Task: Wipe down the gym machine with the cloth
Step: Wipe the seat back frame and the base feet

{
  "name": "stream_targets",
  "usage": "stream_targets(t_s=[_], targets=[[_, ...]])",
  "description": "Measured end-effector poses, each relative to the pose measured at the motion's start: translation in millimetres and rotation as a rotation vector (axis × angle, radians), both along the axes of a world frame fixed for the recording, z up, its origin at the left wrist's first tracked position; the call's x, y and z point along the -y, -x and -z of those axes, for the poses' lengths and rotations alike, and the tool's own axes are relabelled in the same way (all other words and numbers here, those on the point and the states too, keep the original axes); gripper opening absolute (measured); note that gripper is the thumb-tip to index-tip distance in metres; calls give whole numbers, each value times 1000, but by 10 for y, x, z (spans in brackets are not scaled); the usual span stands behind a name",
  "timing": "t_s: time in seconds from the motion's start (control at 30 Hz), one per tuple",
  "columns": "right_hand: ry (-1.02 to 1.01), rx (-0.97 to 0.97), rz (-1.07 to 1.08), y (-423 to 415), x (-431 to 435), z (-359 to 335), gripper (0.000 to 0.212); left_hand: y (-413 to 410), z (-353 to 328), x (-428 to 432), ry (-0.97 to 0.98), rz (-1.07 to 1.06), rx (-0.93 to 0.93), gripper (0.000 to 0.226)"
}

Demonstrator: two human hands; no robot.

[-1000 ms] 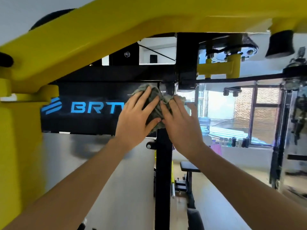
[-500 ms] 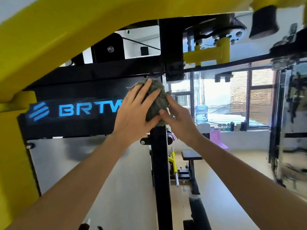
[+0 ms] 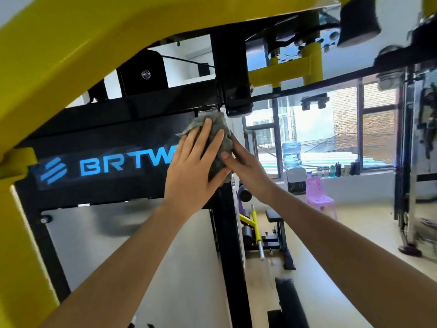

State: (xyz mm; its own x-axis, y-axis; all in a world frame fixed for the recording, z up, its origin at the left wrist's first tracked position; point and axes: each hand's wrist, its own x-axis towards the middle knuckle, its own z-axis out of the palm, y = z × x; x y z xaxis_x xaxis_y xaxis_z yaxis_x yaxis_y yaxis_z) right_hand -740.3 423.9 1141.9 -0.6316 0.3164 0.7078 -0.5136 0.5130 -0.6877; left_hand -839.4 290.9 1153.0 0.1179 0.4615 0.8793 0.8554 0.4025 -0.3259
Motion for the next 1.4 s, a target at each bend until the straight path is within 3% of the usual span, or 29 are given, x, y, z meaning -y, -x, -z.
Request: stream_targets(t_s=[0.2, 0.33, 0.43, 0.53, 0.63, 0.73, 0.83, 0.97, 1.2, 1.4], targets=[[129, 72, -52, -39, -46, 546, 50, -46, 446, 55, 35, -5, 36, 69], [231, 120, -96, -88, -58, 840, 60, -110, 759, 72, 52, -21, 88, 70], [328, 97, -104, -146, -55, 1017, 45, -157, 929, 87, 32, -22, 123, 70], [425, 28, 13, -218, -50, 1121, 45, -187, 852, 141, 33, 0, 148, 72], [448, -31, -3, -313, -9, 1083, 53, -177, 645, 189, 78, 9, 120, 78], [323, -140, 65, -378, 62, 962, 51, -152, 503, 208, 107, -9, 57, 81], [30, -262, 154, -393, 158, 853, 56, -163, 420, 187, 105, -19, 41, 83], [-310, -266, 245, -209, 119, 847, 55, -181, 264, 181, 137, -42, 30, 90], [-162, -193, 165, -26, 84, 760, 60, -221, 222, 183, 92, 8, 117, 89], [-105, -138, 36, 14, -59, 698, 58, -84, 315, 197, 122, 53, 73, 71]])
